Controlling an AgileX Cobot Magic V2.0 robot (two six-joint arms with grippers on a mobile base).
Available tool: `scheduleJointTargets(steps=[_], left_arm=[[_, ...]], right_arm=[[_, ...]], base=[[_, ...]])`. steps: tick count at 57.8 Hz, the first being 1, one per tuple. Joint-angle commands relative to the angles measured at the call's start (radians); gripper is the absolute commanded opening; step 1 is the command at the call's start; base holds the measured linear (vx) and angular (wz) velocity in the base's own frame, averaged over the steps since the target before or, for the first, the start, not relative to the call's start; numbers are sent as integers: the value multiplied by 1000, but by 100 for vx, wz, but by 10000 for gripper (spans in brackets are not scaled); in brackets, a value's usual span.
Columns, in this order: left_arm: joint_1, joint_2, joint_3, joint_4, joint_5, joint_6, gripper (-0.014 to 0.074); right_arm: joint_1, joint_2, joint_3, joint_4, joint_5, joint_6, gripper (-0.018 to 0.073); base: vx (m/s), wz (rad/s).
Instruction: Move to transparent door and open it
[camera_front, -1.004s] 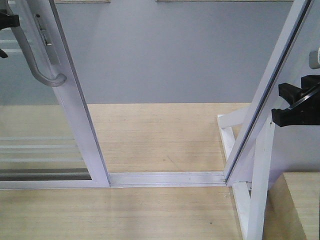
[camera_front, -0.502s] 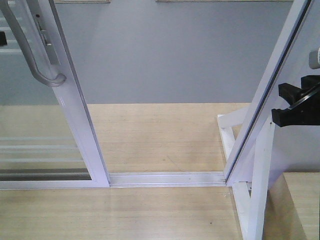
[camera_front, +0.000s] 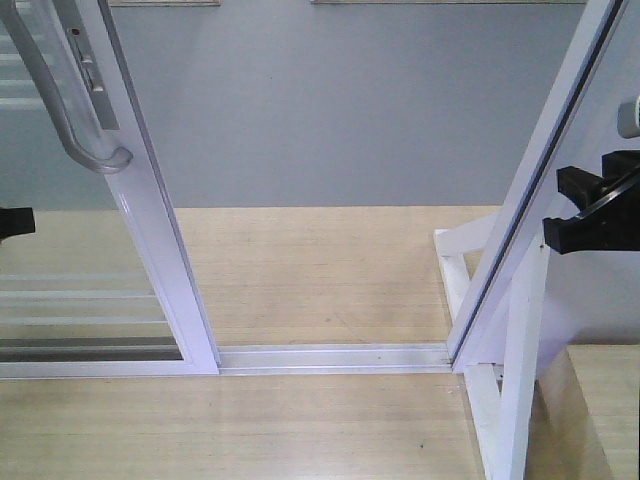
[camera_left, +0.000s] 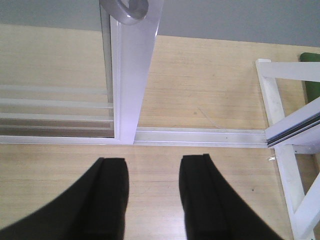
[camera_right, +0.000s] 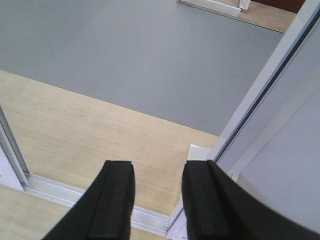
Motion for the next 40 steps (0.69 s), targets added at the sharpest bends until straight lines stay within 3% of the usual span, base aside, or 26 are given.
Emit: scheduleJointTargets(steps=[1, 14, 22, 30, 40], left_arm=[[1, -33, -6, -6, -69, 1, 359], [0, -298, 226, 3, -362, 1, 306], [0, -525, 420, 104, -518, -16, 221], [0, -719, 574, 187, -572, -72, 134], [0, -929, 722, 185, -579, -79, 30]], right_arm=[[-5, -12, -31, -11, -69, 2, 333], [-5, -12, -31, -11, -67, 2, 333], [-5, -12, -31, -11, -64, 2, 333], [-5, -12, -31, -11, -50, 2, 333], [-5, -12, -31, -11, -50, 2, 333]], base=[[0, 0], [0, 0], [0, 0], [0, 0], [0, 0]])
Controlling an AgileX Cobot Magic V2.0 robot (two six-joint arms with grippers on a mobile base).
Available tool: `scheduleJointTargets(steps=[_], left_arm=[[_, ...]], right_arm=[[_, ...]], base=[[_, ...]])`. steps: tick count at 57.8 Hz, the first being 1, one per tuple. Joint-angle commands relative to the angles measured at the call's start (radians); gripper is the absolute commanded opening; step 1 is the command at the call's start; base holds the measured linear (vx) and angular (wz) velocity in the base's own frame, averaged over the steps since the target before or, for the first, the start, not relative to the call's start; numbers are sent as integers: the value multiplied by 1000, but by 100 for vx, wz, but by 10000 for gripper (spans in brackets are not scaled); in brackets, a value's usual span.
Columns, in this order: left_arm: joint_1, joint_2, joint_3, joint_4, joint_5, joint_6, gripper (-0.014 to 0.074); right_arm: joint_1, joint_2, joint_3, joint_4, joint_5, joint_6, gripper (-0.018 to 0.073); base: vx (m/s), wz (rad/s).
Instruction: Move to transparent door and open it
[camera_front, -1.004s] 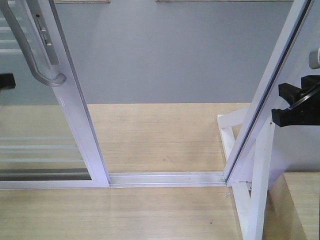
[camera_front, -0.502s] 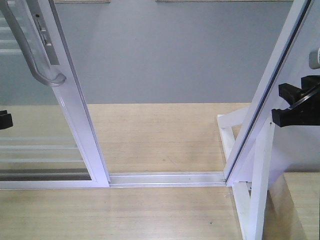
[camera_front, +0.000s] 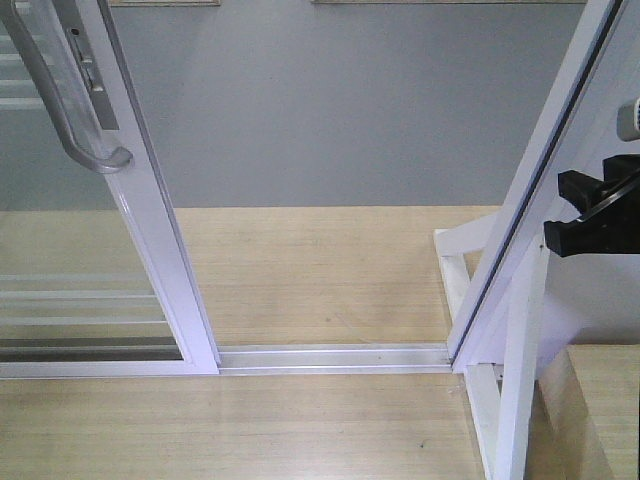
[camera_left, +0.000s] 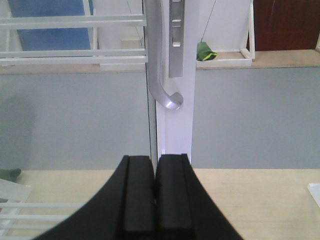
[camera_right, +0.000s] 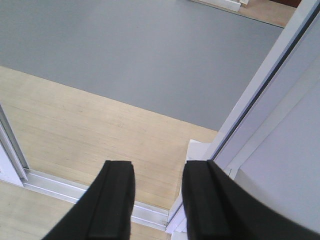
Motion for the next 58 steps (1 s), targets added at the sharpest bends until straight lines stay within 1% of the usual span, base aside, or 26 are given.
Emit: scheduleJointTargets(steps=[1, 4, 7, 10, 17, 58], left_arm=[[0, -88, 41, 1, -106, -13, 17], [0, -145, 74, 0, -118, -26, -9], [0, -193, 70, 0, -61, -30, -9], [-3, -234, 70, 1, -56, -30, -9], [-22, -223, 70, 0, -61, -28, -8], [-22, -221, 70, 0, -59, -28, -7]], right_arm=[[-5, -12, -31, -11, -67, 2, 333], [-5, -12, -31, -11, -67, 2, 333], [-5, -12, -31, -11, -67, 2, 333], [-5, -12, -31, -11, -67, 2, 333], [-5, -12, -31, -11, -64, 2, 333], [-5, -14, -15, -21, -66, -3, 330]], base=[[0, 0], [0, 0], [0, 0], [0, 0], [0, 0], [0, 0]])
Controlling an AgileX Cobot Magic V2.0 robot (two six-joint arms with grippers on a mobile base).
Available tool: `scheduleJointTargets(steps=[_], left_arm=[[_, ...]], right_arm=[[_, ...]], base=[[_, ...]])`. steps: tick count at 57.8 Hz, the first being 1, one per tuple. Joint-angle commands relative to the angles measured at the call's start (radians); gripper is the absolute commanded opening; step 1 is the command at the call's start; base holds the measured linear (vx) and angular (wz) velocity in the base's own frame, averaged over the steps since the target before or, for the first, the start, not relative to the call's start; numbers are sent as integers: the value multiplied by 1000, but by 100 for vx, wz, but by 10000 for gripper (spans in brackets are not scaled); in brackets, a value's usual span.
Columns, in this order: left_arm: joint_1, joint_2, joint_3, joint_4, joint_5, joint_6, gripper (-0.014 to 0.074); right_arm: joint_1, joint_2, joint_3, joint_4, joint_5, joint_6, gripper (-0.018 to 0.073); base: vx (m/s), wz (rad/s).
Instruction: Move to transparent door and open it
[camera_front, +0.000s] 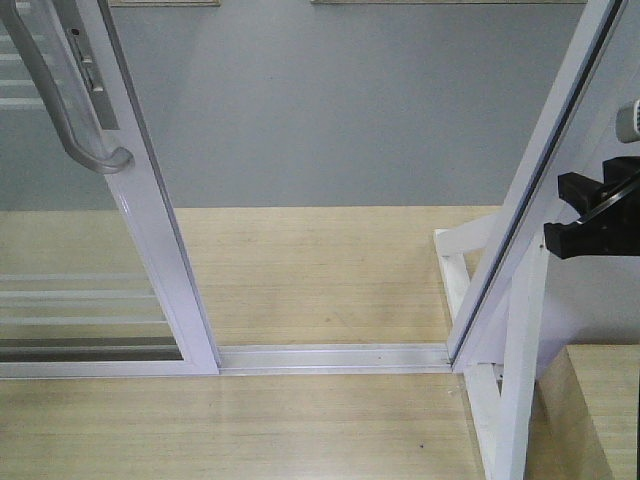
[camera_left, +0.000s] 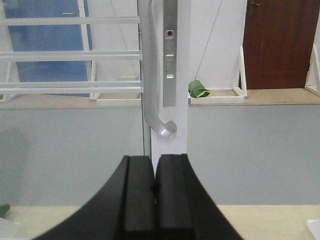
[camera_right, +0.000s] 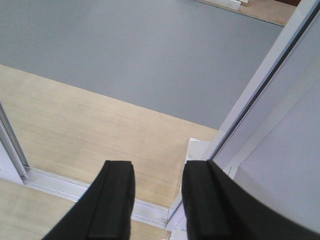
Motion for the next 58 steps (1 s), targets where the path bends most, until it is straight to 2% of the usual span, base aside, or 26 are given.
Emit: scheduleJointTargets(steps=[1, 5, 10, 15, 21, 33, 46, 47, 49, 58], left_arm=[[-6, -13, 16, -3, -77, -9, -7], [-6, -13, 16, -3, -77, -9, -7], [-6, -13, 16, -3, -77, -9, -7], [-6, -13, 16, -3, -77, -8, -7], [-6, -13, 16, -3, -77, -8, -7], [-6, -13, 16, -3, -77, -8, -7], [-6, -13, 16, -3, -77, -8, -7], [-6, -13, 16, -3, -77, -8, -7], [-6, -13, 16, -3, -76, -8, -7], [-6, -13, 16, -3, -76, -8, -7]], right_arm=[[-5, -23, -17, -25, -70, -4, 327], [-5, -66, 14, -5, -70, -1, 300], [-17, -154, 91, 11, -86, -1, 221], [-82, -260, 181, 72, -111, -1, 118], [-196, -420, 269, 176, -133, -2, -11], [-374, -683, 411, 199, -163, -5, -11], [-400, -905, 732, 211, -486, -4, -9], [-400, -917, 737, 218, -489, -3, -9], [-400, -945, 724, 241, -398, -1, -9], [-398, -939, 727, 250, -348, -12, -9]], base=[[0, 0], [0, 0], [0, 0], [0, 0], [0, 0], [0, 0], [0, 0], [0, 0], [0, 0], [0, 0]])
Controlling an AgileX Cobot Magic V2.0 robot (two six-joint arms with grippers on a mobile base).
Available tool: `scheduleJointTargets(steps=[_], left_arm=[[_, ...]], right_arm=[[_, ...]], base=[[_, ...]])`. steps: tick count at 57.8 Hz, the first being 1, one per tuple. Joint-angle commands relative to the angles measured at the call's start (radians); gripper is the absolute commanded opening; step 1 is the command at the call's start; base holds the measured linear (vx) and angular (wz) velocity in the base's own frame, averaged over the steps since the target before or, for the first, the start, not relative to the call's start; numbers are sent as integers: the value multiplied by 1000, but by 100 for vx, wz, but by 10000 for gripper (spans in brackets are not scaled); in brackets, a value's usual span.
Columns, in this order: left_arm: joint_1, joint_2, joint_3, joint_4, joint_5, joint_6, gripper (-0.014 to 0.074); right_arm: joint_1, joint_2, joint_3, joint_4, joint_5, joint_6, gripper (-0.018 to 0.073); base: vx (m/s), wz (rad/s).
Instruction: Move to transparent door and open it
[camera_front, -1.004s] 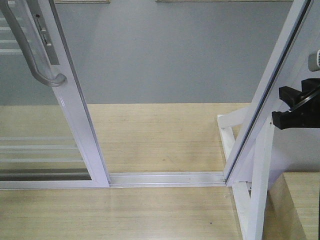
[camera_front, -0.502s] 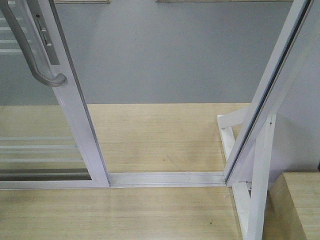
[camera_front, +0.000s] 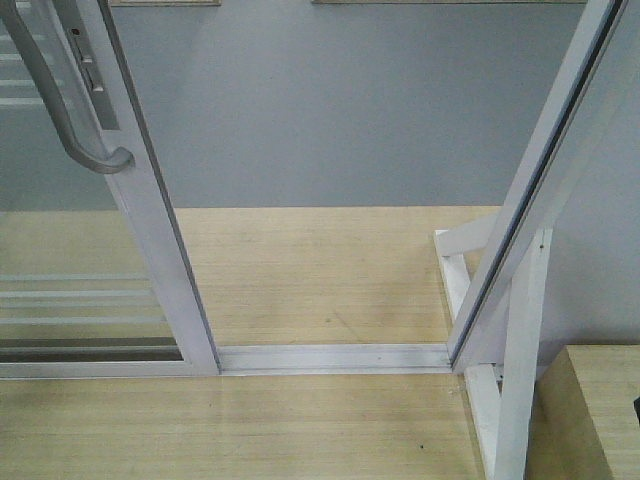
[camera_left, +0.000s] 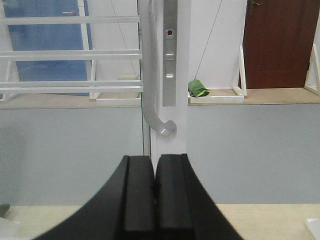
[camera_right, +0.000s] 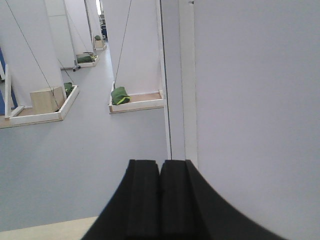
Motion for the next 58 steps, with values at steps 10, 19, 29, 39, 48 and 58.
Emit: scheduleJointTargets(steps=[10, 19, 29, 39, 48, 58], left_arm=[[-6, -13, 16, -3, -79, -8, -7], [-6, -13, 16, -3, -79, -8, -6], [-6, -13, 16, -3, -79, -8, -6], [-6, -13, 16, -3, -79, -8, -6], [-6, -13, 16, -3, -79, -8, -6], [-6, -13, 16, -3, -79, -8, -6]], right_arm=[[-4, -18, 6, 36, -61, -9, -9], [-6, -17, 6, 33, -58, -9, -9], [-7, -17, 6, 33, -58, -9, -9], [-7, -17, 6, 33, -58, -9, -9], [-7, -17, 6, 33, -58, -9, -9], [-7, -17, 6, 33, -58, -9, -9]], base=[[0, 0], [0, 0], [0, 0], [0, 0], [0, 0], [0, 0]])
